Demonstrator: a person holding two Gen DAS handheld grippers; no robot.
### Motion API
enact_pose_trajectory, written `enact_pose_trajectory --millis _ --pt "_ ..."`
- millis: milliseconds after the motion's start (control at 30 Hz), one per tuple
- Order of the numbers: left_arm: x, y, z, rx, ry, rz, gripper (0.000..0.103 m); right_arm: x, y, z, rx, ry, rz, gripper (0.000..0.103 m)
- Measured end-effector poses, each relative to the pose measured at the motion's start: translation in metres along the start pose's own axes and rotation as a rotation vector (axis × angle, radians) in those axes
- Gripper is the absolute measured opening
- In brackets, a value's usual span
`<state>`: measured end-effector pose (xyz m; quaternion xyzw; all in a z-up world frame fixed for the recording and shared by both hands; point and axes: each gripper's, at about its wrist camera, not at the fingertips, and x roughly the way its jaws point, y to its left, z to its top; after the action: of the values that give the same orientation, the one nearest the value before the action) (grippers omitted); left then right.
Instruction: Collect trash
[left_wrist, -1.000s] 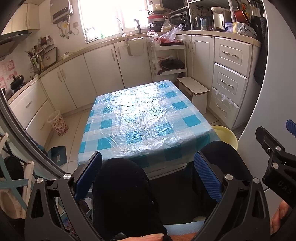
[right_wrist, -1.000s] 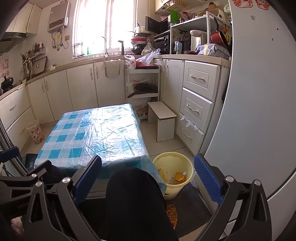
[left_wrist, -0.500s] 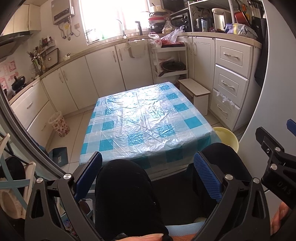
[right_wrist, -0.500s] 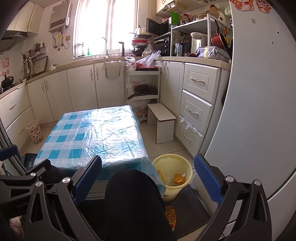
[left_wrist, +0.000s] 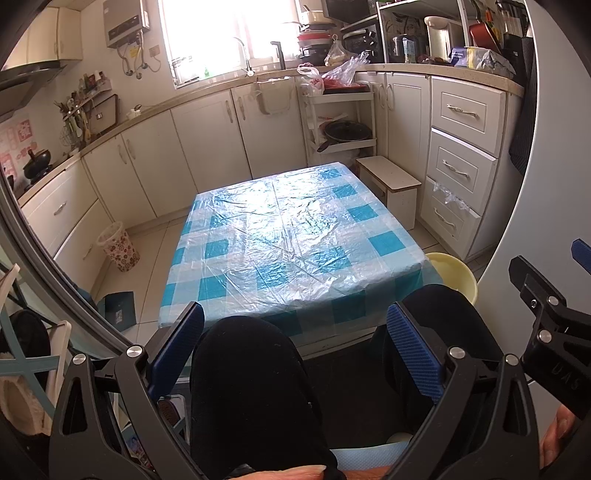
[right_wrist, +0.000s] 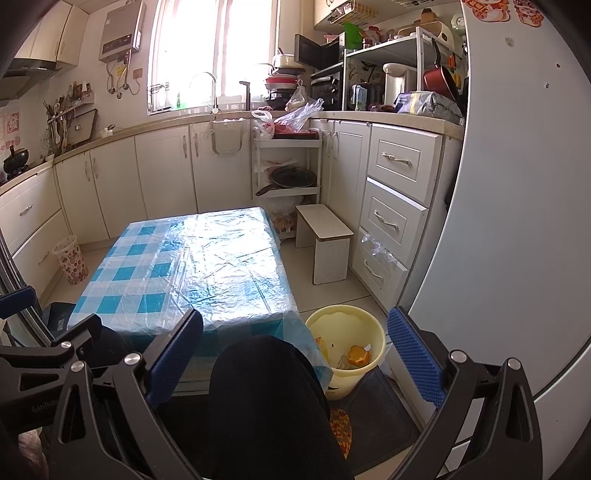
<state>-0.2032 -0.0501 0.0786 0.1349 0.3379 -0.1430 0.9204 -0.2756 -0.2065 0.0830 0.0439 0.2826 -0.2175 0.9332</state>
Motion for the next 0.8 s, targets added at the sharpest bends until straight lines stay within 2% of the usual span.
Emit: enact_pose_trajectory --millis 800 --pt "0.0007 0.0033 -0.0020 -0.004 0.002 0.000 0.095 0.0030 -0.0022 -0.0022 -0.012 0.005 0.007 0.096"
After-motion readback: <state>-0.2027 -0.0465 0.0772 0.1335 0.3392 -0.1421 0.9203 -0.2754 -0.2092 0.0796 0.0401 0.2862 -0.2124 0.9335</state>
